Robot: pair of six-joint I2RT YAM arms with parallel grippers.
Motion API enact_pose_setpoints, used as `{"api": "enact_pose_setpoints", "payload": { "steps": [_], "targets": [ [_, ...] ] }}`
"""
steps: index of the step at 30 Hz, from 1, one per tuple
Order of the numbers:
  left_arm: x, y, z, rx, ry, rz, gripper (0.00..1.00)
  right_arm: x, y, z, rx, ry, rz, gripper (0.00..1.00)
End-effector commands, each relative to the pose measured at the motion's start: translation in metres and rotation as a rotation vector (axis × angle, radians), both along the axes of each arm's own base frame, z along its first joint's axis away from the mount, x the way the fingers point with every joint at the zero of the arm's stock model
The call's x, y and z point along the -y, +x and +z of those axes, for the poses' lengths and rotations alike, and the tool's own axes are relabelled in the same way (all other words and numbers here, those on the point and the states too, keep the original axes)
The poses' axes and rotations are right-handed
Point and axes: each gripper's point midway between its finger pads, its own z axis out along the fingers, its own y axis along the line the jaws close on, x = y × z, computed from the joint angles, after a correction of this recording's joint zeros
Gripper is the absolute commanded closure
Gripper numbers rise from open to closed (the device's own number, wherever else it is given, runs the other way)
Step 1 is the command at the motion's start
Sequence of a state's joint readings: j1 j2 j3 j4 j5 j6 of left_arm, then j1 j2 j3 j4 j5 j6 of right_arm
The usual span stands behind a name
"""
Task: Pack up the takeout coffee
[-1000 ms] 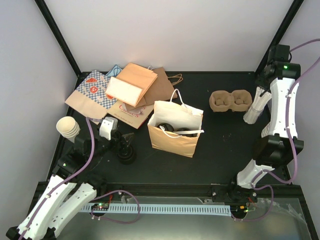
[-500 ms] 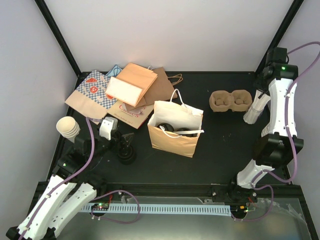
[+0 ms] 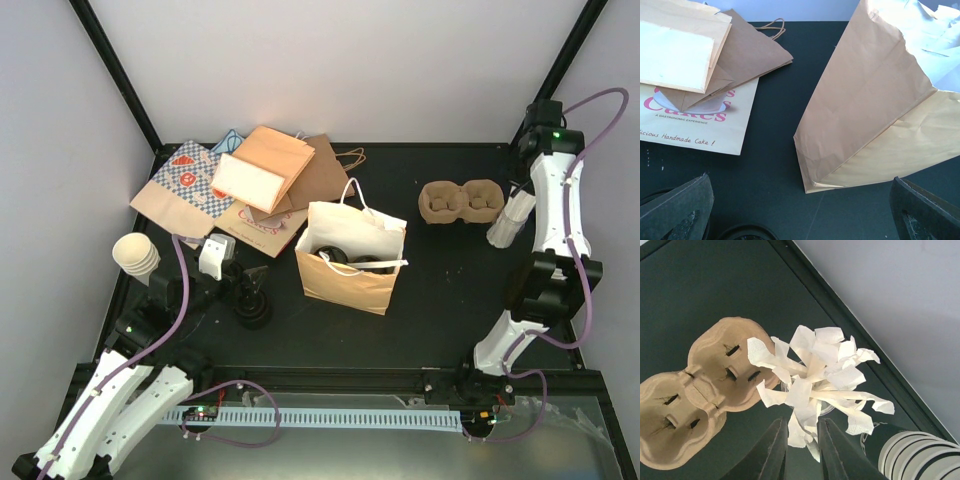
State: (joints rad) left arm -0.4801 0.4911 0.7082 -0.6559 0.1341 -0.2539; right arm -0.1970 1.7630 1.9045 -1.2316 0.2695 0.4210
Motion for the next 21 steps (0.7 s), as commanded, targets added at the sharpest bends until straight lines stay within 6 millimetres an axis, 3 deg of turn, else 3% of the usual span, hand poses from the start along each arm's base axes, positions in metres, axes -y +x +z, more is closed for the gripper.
{"api": "enact_pose_setpoints", "payload": {
  "steps": [1, 5, 8, 13, 21],
  "targets": [
    [0.002, 0.002, 0.005, 0.022, -0.003, -0.006, 0.01, 0.004, 0.005, -0.007, -0.004, -0.017, -0.005, 0.78],
    [0.002, 0.002, 0.005, 0.023, -0.003, -0.007, 0.01, 0.005, 0.005, -0.011, -0.015, -0.021, -0.005, 0.80],
    [0.002, 0.003, 0.005, 0.023, -0.002, -0.007, 0.01, 0.005, 0.003, -0.007, -0.005, -0.021, -0.009, 0.88],
    [0.002, 0.002, 0.005, 0.022, -0.002, -0.006, 0.01, 0.003, -0.001, 0.009, 0.029, -0.022, -0.007, 0.97],
    [0.002, 0.003, 0.004, 0.020, -0.001, -0.006, 0.01, 0.000, -0.020, 0.041, 0.076, -0.040, -0.003, 0.99]
  ]
}}
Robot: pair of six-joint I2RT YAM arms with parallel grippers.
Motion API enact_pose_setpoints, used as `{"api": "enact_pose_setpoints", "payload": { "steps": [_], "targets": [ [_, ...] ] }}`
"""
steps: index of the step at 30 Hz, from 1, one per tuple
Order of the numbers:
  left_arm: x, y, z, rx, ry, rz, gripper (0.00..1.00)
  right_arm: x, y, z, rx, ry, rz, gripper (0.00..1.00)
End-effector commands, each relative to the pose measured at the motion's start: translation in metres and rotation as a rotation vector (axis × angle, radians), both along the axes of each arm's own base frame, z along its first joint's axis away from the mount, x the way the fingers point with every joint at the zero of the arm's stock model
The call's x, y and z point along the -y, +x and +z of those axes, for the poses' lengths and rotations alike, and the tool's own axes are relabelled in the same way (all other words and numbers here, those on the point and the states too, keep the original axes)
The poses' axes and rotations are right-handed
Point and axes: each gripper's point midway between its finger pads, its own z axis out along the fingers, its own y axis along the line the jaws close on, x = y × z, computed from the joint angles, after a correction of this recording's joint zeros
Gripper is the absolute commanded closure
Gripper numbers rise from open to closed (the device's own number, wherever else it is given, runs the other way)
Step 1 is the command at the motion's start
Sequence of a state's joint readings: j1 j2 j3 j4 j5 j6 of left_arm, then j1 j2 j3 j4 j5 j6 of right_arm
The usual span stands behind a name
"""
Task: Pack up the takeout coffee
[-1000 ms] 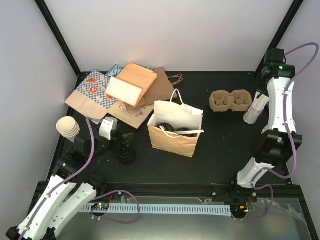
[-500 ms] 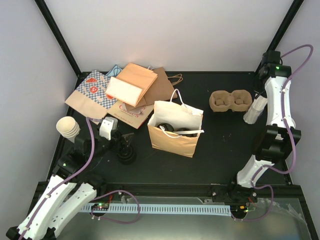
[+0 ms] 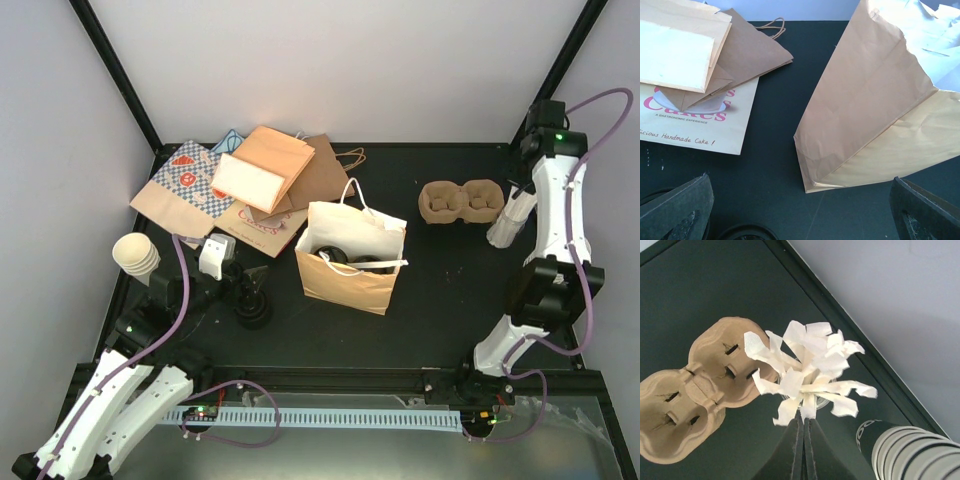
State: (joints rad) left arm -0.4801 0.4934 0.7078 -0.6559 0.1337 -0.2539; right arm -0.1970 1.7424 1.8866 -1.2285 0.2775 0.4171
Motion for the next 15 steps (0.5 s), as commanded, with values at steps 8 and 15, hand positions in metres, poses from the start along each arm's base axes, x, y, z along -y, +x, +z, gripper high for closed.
{"api": "enact_pose_setpoints", "payload": {
  "steps": [8, 15],
  "targets": [
    [0.002, 0.002, 0.005, 0.023, -0.002, -0.006, 0.01, -0.016, -0.038, 0.085, 0.189, 0.006, 0.032, 0.99],
    [0.003, 0.003, 0.005, 0.020, -0.001, -0.008, 0.01, -0.037, -0.060, 0.120, 0.312, 0.062, 0.085, 0.99]
  ]
}}
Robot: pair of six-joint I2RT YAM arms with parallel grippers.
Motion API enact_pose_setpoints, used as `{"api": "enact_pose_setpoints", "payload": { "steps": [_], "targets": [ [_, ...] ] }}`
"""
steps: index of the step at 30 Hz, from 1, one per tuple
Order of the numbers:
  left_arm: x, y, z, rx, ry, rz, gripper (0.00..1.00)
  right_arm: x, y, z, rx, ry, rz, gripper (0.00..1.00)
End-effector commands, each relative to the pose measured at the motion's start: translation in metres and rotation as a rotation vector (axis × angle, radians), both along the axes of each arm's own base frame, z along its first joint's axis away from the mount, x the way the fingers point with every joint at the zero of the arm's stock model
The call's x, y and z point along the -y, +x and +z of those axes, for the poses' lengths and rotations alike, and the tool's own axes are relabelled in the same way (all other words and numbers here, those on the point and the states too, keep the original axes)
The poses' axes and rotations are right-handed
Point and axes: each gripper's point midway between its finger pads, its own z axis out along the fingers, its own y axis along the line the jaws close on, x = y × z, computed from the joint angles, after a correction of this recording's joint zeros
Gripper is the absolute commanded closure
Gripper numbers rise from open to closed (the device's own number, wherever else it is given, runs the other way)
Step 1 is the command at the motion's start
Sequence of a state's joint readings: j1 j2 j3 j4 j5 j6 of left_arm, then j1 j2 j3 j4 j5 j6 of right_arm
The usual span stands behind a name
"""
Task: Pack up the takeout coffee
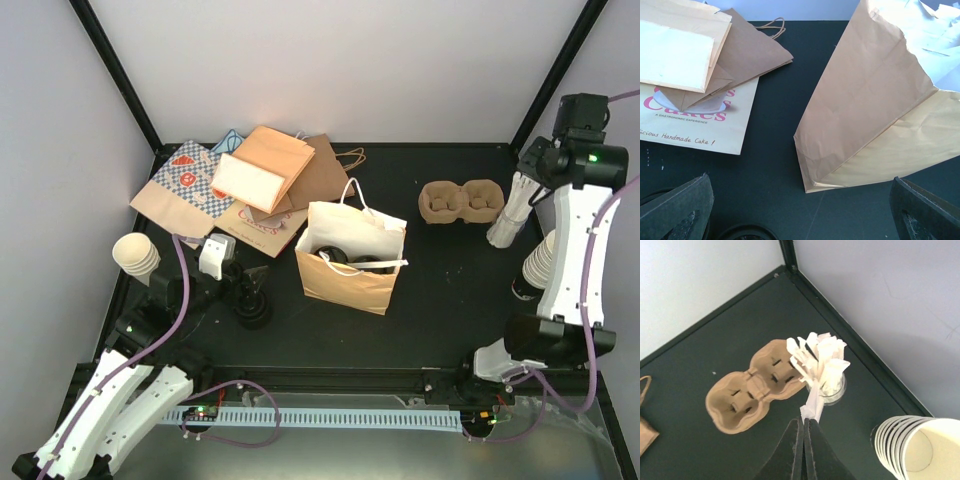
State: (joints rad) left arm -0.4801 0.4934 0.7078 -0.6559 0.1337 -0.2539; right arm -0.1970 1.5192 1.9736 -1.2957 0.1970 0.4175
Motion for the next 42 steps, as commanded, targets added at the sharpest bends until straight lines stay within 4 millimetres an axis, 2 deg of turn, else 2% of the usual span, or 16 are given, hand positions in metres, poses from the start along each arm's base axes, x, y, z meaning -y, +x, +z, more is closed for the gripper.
{"api": "enact_pose_setpoints", "payload": {
  "steps": [1, 5, 8, 9, 11, 15, 18, 20, 24, 29, 34, 39, 42],
  "targets": [
    [0.004, 0.003, 0.005, 0.018, -0.001, -0.015, 0.01, -0.017, -0.018, 0.024, 0.077, 0.044, 0.054, 0.99],
    [0.007, 0.003, 0.004, 0.015, 0.001, -0.034, 0.01, -0.029, -0.033, 0.053, 0.162, 0.045, 0.106, 0.99],
    [0.008, 0.003, 0.004, 0.013, 0.002, -0.037, 0.01, -0.044, -0.048, 0.085, 0.257, 0.051, 0.175, 0.99],
    [0.008, 0.003, 0.003, 0.012, 0.002, -0.037, 0.01, -0.052, -0.052, 0.096, 0.302, 0.063, 0.215, 0.99],
    [0.007, 0.004, 0.003, 0.011, 0.004, -0.035, 0.01, -0.085, -0.058, 0.114, 0.400, 0.139, 0.372, 0.99],
    [0.006, 0.005, 0.002, 0.003, 0.010, -0.022, 0.01, -0.130, -0.072, 0.134, 0.506, 0.266, 0.576, 0.99],
    [0.006, 0.006, 0.001, 0.001, 0.012, -0.022, 0.01, -0.152, -0.082, 0.143, 0.542, 0.310, 0.668, 0.99],
    [0.006, 0.006, 0.001, 0.000, 0.012, -0.021, 0.01, -0.154, -0.088, 0.146, 0.557, 0.305, 0.673, 0.99],
    [0.006, 0.005, 0.001, 0.001, 0.011, -0.023, 0.01, -0.152, -0.095, 0.144, 0.558, 0.288, 0.655, 0.99],
    [0.006, 0.005, 0.002, 0.003, 0.010, -0.023, 0.01, -0.159, -0.098, 0.131, 0.541, 0.325, 0.682, 0.99],
    [0.006, 0.005, 0.002, 0.006, 0.008, -0.027, 0.01, -0.133, -0.090, 0.107, 0.469, 0.247, 0.546, 0.99],
    [0.011, 0.002, 0.006, 0.017, -0.004, -0.056, 0.01, -0.138, -0.081, 0.086, 0.417, 0.292, 0.569, 0.99],
    [0.010, 0.001, 0.007, 0.025, -0.007, -0.057, 0.01, -0.133, -0.079, 0.076, 0.396, 0.278, 0.545, 0.99]
  ]
}}
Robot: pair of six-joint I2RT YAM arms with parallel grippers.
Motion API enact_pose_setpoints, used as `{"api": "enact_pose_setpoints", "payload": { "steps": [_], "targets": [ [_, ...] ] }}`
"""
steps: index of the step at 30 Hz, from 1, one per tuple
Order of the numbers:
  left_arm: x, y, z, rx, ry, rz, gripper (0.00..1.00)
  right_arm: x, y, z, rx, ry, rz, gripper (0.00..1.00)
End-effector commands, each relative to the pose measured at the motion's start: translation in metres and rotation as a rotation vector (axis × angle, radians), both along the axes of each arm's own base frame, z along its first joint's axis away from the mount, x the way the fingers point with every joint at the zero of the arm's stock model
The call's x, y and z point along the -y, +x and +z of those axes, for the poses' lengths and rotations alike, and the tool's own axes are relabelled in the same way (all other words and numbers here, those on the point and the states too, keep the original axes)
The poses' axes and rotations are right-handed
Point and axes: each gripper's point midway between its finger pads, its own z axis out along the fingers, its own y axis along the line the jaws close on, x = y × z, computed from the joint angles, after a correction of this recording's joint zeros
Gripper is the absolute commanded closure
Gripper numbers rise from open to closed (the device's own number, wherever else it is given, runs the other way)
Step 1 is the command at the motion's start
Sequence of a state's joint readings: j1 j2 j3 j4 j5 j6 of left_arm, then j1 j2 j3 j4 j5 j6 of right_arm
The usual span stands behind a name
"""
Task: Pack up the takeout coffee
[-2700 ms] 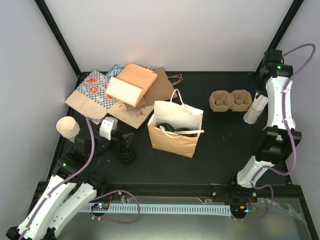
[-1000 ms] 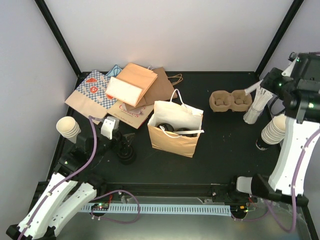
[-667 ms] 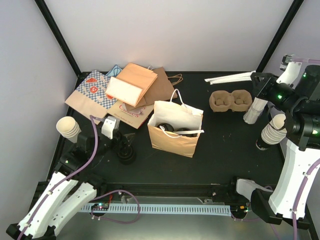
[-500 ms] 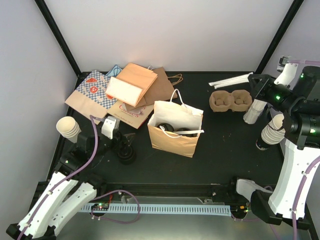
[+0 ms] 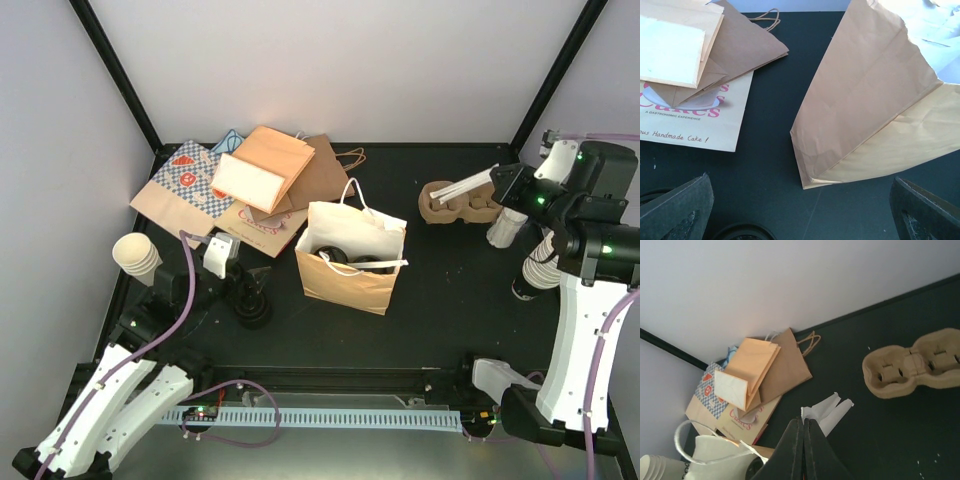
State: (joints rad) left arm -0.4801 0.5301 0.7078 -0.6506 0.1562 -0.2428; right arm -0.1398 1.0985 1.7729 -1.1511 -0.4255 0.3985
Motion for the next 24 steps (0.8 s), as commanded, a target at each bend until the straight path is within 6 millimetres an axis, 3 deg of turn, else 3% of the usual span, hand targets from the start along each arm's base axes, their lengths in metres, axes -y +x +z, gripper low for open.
{"api": "enact_pose_setpoints", "payload": {
  "steps": [1, 12, 16, 19, 20, 21, 22, 23, 24],
  "targets": [
    [0.005, -0.002, 0.014, 0.052, -0.023, -0.032, 0.01, 0.007, 0.005, -0.011, -0.019, -0.034, -0.032, 0.99],
    [0.005, -0.002, 0.014, 0.053, -0.024, -0.036, 0.01, 0.011, 0.016, -0.062, -0.160, -0.046, -0.025, 0.99],
    [0.005, -0.003, 0.015, 0.057, -0.026, -0.036, 0.01, -0.002, 0.019, -0.090, -0.229, 0.010, 0.045, 0.99],
    [0.004, -0.003, 0.015, 0.058, -0.024, -0.033, 0.01, -0.017, 0.021, -0.123, -0.290, 0.089, 0.120, 0.98],
    [0.004, -0.003, 0.015, 0.058, -0.025, -0.033, 0.01, -0.017, 0.021, -0.133, -0.313, 0.095, 0.117, 0.92],
    [0.004, -0.003, 0.016, 0.060, -0.026, -0.032, 0.01, -0.011, 0.022, -0.143, -0.340, 0.082, 0.084, 0.77],
    [0.004, -0.003, 0.016, 0.061, -0.025, -0.033, 0.01, -0.001, 0.022, -0.152, -0.373, 0.046, 0.028, 0.54],
    [0.004, -0.003, 0.016, 0.064, -0.027, -0.033, 0.01, 0.010, 0.021, -0.157, -0.392, 0.005, -0.022, 0.36],
    [0.004, -0.003, 0.017, 0.064, -0.027, -0.034, 0.01, 0.019, 0.020, -0.159, -0.398, -0.037, -0.064, 0.28]
  ]
}}
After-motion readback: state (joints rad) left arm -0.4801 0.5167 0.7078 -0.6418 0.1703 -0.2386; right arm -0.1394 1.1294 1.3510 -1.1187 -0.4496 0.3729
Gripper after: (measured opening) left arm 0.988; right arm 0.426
